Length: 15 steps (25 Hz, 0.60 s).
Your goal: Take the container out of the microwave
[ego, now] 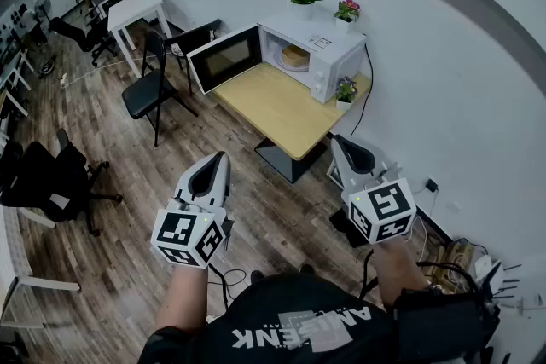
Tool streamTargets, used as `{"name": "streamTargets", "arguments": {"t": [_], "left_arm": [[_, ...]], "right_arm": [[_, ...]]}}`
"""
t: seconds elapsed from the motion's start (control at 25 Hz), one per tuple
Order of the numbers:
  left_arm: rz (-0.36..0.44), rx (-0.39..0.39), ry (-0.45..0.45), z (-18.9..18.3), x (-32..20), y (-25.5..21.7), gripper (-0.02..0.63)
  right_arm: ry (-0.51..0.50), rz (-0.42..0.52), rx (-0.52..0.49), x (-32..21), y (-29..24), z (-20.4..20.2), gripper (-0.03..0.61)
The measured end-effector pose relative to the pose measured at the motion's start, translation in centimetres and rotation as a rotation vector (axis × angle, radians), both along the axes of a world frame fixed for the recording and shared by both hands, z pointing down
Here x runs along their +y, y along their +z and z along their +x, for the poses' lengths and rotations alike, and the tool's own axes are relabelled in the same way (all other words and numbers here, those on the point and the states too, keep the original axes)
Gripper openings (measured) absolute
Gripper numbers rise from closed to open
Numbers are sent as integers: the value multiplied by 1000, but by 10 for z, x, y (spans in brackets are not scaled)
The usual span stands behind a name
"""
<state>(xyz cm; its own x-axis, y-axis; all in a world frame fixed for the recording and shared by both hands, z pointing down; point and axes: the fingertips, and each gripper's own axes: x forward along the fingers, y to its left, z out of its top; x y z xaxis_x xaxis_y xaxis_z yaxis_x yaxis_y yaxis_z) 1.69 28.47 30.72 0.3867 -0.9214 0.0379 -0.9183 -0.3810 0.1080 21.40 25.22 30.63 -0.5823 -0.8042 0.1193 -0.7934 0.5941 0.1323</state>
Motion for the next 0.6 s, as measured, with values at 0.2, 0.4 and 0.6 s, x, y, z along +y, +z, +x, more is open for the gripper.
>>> {"name": "streamTargets", "arguments": {"t": [0.2, 0.4, 0.6], "left_arm": [[2, -13, -11, -4, -3, -1, 2], [-2, -4, -17, -13, -3, -1, 2], [-11, 15, -16, -27, -3, 1, 2]], "right_arm": [[5, 4, 6, -1, 0, -3, 6], [19, 19, 8, -2, -4, -9, 6], [4, 42, 14, -1, -7, -27, 6]]}}
